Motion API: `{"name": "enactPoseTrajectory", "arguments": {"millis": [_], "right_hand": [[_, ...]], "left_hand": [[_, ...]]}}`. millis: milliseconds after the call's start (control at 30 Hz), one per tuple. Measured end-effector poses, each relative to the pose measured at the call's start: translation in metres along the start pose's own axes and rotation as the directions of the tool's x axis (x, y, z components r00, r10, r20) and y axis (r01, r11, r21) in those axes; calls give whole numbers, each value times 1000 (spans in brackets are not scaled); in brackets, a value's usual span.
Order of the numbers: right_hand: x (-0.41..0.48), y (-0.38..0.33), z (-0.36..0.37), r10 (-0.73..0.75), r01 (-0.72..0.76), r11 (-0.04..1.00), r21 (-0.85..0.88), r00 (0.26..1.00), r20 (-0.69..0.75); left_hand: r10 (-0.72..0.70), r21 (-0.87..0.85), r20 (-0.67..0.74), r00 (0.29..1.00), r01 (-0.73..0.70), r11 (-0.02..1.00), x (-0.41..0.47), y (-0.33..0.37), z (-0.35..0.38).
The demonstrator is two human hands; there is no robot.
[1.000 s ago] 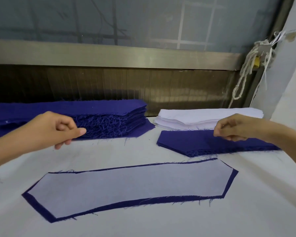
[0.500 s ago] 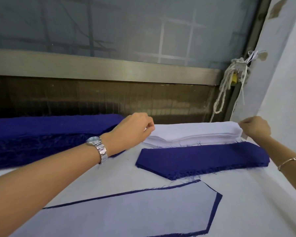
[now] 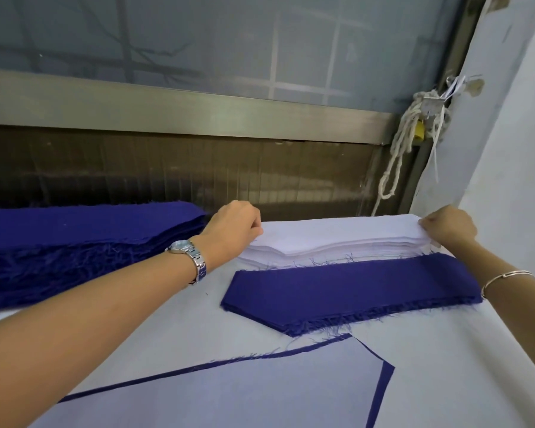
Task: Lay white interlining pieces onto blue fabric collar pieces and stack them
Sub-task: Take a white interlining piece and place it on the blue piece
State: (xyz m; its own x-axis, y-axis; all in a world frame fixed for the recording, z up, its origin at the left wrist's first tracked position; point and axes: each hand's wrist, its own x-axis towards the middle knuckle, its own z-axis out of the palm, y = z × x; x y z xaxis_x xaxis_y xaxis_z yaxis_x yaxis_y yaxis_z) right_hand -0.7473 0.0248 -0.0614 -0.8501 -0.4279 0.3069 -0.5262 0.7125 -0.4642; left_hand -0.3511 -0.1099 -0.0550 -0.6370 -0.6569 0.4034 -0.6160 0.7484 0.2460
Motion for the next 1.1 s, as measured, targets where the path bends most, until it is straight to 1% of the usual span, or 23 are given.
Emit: {"name": "enactPoseTrajectory", "arguments": {"millis": [100,367,500,567,733,833,967,1033,1100], "right_hand": [[2,-1,-1,-2,2,1000,1,1000,1],[1,-3,-2,-35,35,999,-4,999,-38],[1,-5,-7,-89,89,996,-28,996,5],[0,-5,-10,-116,116,993,-12,993,16],[6,-1,-9,-154,149,977,151,988,18],[11,2,-6,-169,158,939,307,986,11],[14,9,-5,-156,154,881,448,987,-32],[14,13,-6,-140,122,844,523,990,-6],[15,18,-6,-145,111,826,553,989,18]], "left_hand": [[-18,-37,-12,1000,17,999,2,-2,3],[-48,-57,-11,999,47,997,6,-2,5],[-46,-42,-11,999,46,998,7,-3,7],[-47,-37,-1,999,47,998,8,-3,7],[-41,-26,14,999,42,999,9,-2,6],[-41,-30,10,999,42,999,10,-2,5],[-58,-90,12,998,58,994,10,-3,4],[-64,-139,6,998,64,988,9,-4,3],[-59,-162,-2,998,58,985,9,-5,3]]}}
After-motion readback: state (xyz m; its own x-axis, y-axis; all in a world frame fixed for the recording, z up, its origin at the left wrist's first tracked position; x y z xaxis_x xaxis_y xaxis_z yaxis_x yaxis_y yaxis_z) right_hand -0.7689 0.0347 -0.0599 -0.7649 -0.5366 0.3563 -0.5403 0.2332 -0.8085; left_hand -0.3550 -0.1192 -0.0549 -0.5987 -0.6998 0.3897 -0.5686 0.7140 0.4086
